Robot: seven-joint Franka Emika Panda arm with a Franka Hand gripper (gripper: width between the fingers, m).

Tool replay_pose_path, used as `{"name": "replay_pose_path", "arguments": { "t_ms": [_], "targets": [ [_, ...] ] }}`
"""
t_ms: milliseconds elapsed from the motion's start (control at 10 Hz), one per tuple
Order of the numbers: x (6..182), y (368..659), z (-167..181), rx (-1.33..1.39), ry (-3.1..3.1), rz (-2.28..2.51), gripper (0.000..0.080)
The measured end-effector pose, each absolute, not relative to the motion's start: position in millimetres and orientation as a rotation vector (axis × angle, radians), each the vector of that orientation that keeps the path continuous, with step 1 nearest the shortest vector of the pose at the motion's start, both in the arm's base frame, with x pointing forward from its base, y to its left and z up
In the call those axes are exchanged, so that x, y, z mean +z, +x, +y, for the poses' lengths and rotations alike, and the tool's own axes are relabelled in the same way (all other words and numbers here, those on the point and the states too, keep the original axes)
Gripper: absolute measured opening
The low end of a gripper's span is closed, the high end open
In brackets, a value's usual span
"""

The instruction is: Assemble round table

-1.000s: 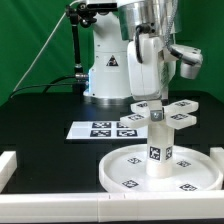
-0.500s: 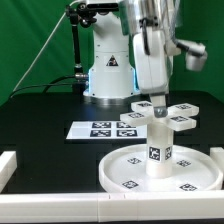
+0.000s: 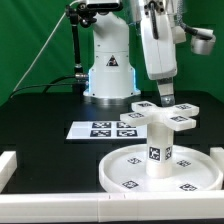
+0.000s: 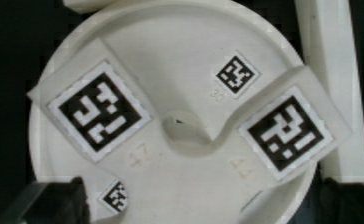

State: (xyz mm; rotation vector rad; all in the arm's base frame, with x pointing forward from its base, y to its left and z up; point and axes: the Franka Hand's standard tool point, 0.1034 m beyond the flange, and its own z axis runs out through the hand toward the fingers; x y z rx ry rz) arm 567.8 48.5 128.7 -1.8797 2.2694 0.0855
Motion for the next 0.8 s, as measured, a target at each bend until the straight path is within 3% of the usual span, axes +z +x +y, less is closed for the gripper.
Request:
{"name": "replay_pose_path", "arguments": {
  "t_ms": [800],
  "targets": [
    [127.1, 573.6, 55.9, 0.003, -2.65, 1.303, 0.0648]
  ]
}}
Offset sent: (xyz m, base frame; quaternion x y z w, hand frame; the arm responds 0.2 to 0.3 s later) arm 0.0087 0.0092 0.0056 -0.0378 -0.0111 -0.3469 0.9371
